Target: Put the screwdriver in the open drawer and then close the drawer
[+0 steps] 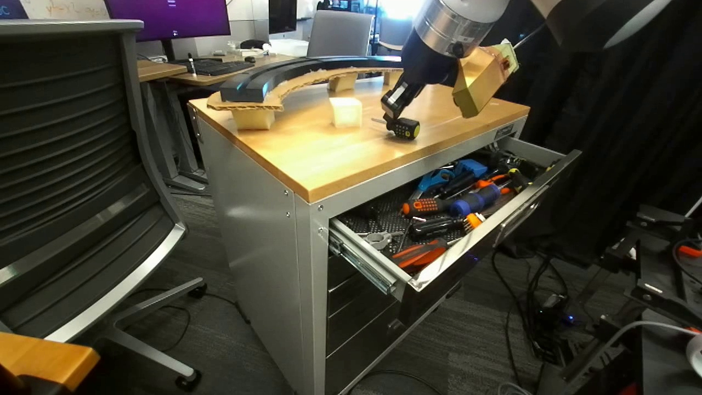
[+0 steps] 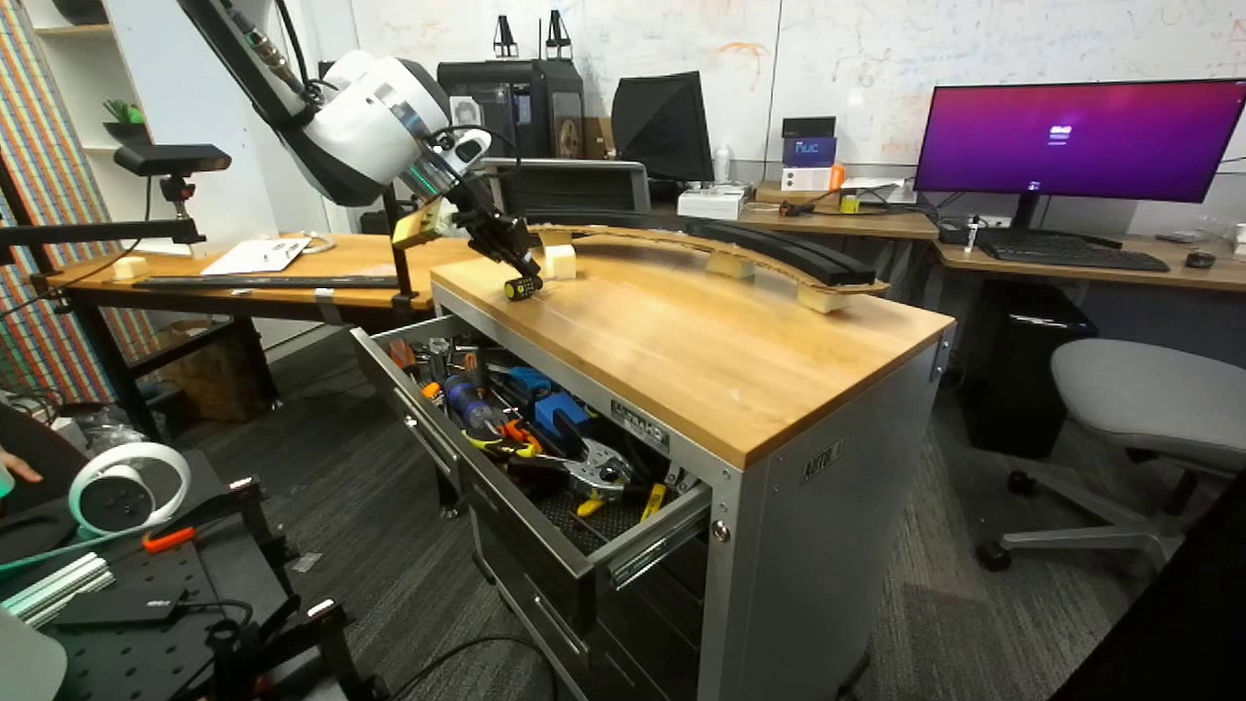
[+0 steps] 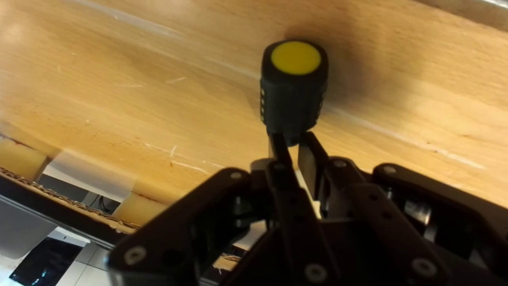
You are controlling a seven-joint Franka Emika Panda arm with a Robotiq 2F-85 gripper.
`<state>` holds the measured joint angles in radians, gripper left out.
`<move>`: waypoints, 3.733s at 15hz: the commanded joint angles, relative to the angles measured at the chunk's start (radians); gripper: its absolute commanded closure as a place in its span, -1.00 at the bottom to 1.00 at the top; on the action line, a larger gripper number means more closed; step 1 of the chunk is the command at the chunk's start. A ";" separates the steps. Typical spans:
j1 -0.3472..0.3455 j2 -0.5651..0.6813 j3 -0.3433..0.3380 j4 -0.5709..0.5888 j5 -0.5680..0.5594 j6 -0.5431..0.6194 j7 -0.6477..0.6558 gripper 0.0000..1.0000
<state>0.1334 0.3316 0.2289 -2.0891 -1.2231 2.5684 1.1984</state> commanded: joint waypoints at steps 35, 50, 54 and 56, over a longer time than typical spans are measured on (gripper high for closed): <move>0.119 -0.250 0.142 -0.538 0.566 0.120 -0.609 -0.99; 0.224 -0.062 -0.078 -0.388 -0.118 0.129 0.323 1.00; 0.272 0.020 -0.125 -0.288 -0.310 0.088 0.628 1.00; 0.288 0.073 -0.128 -0.230 -0.415 0.045 0.779 1.00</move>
<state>0.3781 0.3130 0.1248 -2.4450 -1.5006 2.6609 1.7812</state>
